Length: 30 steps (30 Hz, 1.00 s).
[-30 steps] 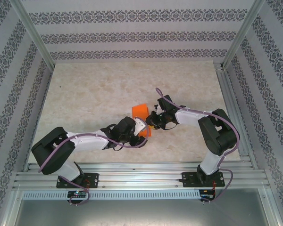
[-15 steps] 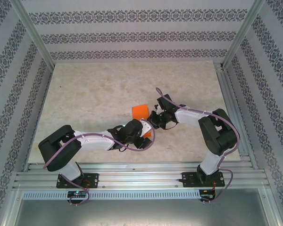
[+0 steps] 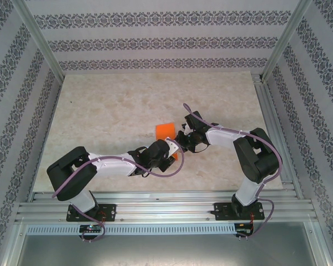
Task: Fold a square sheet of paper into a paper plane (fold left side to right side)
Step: Fold the triangle a second time at the center of the table.
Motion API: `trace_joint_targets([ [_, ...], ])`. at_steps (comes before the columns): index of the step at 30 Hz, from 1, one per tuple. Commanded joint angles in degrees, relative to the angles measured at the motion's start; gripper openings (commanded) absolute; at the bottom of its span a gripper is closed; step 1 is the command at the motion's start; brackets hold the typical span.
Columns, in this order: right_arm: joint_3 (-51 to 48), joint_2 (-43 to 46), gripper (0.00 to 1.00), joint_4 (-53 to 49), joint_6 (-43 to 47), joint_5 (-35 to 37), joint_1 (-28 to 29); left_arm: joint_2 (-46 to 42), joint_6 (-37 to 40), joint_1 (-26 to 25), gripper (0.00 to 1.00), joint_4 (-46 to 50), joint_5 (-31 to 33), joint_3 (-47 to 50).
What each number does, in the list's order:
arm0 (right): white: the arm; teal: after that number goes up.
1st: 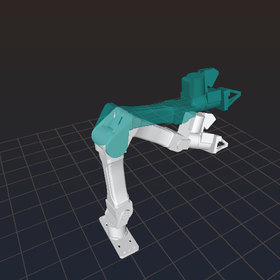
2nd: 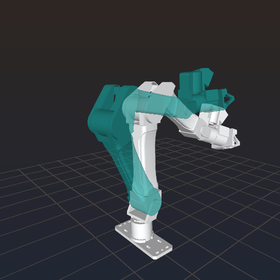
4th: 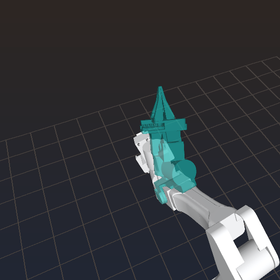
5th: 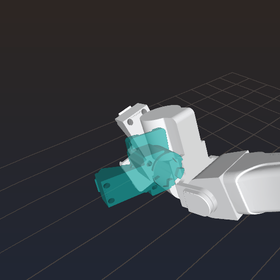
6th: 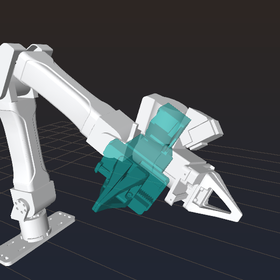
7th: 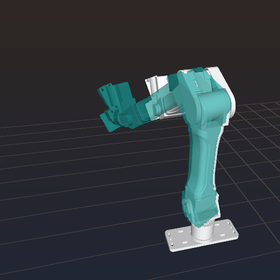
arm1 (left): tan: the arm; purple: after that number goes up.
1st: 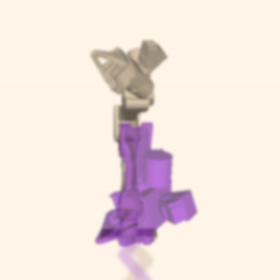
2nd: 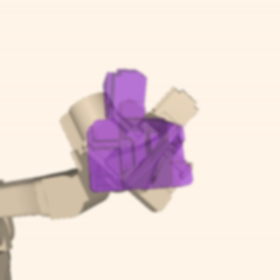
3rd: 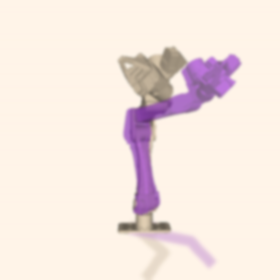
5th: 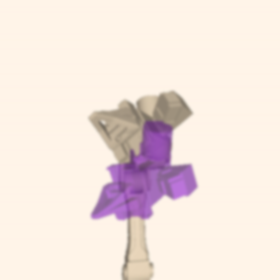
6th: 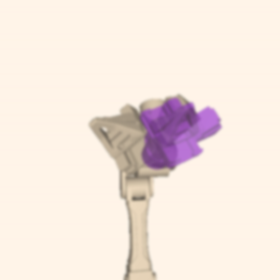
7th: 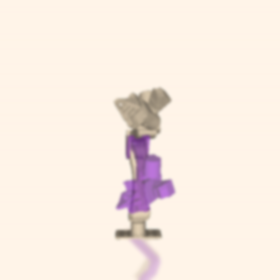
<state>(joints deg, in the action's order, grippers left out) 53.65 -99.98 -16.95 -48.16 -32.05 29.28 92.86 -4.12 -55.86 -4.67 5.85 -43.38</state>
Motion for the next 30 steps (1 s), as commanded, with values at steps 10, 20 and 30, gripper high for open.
trace_joint_targets([
  [10,2.2,2.7,0.22,-1.3,3.0,1.0,0.7,-1.3,0.0,-0.7,0.06,0.5,-2.4,-0.7],
  [20,-0.8,11.0,0.45,-4.0,8.3,4.0,-3.5,-3.5,-4.3,5.8,0.01,-2.1,-12.1,2.3],
  [30,-7.3,12.2,0.34,2.9,7.3,2.0,-5.2,-4.0,-5.1,12.4,0.0,-3.5,-20.3,2.6],
])
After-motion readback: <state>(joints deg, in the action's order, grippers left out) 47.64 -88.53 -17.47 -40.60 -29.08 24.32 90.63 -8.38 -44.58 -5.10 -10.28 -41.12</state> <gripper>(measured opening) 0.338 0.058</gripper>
